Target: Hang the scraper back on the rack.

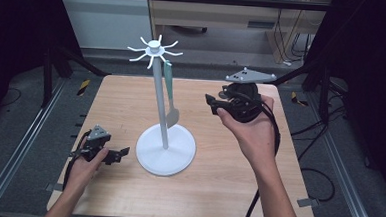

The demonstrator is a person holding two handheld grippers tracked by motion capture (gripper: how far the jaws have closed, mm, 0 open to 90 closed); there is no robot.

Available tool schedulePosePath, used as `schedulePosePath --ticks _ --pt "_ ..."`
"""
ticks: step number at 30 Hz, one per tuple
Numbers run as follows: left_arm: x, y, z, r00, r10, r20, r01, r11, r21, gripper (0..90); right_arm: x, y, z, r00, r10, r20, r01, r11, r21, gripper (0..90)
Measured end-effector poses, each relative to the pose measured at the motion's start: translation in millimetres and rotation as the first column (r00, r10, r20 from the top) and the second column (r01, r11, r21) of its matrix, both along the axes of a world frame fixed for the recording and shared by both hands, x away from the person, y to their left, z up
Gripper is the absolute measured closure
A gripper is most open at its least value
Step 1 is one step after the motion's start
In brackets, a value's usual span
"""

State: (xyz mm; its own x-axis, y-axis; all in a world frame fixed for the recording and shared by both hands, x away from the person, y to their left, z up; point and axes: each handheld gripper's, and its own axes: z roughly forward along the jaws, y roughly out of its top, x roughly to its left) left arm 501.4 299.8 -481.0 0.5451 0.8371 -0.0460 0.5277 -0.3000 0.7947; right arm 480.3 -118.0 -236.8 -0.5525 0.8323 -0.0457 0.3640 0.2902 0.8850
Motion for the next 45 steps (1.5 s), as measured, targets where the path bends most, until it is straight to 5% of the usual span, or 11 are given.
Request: schedulePosePath --ticks 11,26,45 --pt "0.0 -0.1 -0.1 1.0 -0.001 0.001 0.001 1.0 -0.001 3.5 6.7 -11.5 -19.9 0.9969 -0.078 -0.01 0.078 0.997 -0.019 20.8" --pt "-0.1 0.0 -0.1 1.0 0.001 0.001 -0.001 1.0 0.001 3.4 6.2 -42.7 -60.0 0.985 -0.172 -0.013 0.172 0.984 -0.04 9.5" --pt "-0.3 -0.2 -0.3 1.0 0.0 0.0 0.0 1.0 -0.001 3.4 -7.9 -56.6 -110.2 0.9815 -0.187 -0.041 0.185 0.982 -0.034 5.4"
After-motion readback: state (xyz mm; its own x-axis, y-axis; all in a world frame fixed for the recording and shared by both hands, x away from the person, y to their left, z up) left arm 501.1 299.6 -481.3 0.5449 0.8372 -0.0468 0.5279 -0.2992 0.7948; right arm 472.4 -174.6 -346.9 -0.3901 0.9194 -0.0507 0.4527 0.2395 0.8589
